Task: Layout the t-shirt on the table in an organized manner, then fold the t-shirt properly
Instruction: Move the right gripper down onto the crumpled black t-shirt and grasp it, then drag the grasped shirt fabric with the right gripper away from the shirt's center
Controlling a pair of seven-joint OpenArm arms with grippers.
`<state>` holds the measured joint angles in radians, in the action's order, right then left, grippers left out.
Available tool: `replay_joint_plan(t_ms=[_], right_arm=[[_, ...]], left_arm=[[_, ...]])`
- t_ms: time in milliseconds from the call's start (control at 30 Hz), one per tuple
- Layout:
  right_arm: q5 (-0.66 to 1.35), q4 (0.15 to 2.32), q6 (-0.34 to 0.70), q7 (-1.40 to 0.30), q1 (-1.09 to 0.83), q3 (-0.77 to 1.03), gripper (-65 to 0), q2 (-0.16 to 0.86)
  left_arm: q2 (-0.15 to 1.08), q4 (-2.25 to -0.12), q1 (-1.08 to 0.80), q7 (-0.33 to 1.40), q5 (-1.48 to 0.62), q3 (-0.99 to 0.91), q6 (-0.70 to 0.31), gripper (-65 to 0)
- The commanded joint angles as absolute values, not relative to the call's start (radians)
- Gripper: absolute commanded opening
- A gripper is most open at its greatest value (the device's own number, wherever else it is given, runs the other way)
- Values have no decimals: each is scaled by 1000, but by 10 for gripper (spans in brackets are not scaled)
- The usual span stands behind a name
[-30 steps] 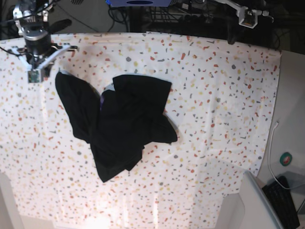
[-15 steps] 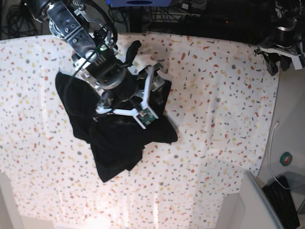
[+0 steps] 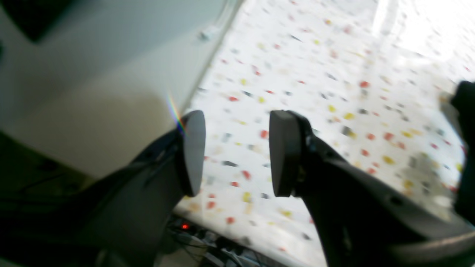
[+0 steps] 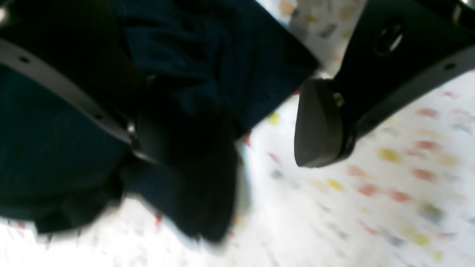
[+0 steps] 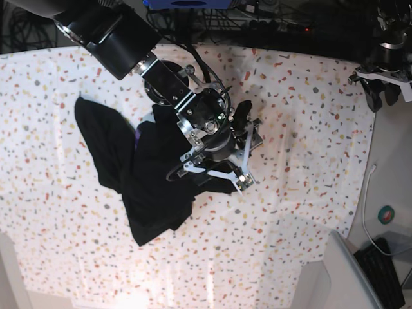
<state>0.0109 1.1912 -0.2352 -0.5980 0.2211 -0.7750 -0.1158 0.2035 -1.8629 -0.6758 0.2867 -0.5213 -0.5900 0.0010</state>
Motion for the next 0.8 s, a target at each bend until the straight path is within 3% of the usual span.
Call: replay_joint_plan(t_ms=[0,67,133,200,267,300,467,600,767], right_arm=[[-2,1184,-269,-558,259,-773,-177,-131],[-4,1145,-302,-541,262,-773,-180,-131],[-4,1110,-317,-510,262,-773,-252,-130],[-4,1081,-328,-476,260,-771,-396,-127],[-4,1082,-335,-458,254,-771,-620,-113],[-2,1110,-335,-463,248,-769,-650,-102],[-5,1388,-335,-479,147,-720,-650,-24],[-5,1606,-335,-615,125,-664,-650,8],[-5,1710,-332,-694,160,-625,-650,53]], left_arm=[[220,-1874,-659,265,-518,-607,4,-383],[222,-1871,-642,269,-516,-630,2,-383],[222,-1871,-628,271,-516,-638,-27,-383],[222,-1870,-622,271,-516,-639,-70,-383],[222,-1868,-608,271,-516,-638,-113,-383],[222,-1856,-607,271,-516,-633,-122,-383],[222,-1758,-562,269,-499,-613,-122,-385],[214,-1675,-522,265,-340,-552,-122,-387],[213,-1672,-504,260,-206,-398,-122,-416]])
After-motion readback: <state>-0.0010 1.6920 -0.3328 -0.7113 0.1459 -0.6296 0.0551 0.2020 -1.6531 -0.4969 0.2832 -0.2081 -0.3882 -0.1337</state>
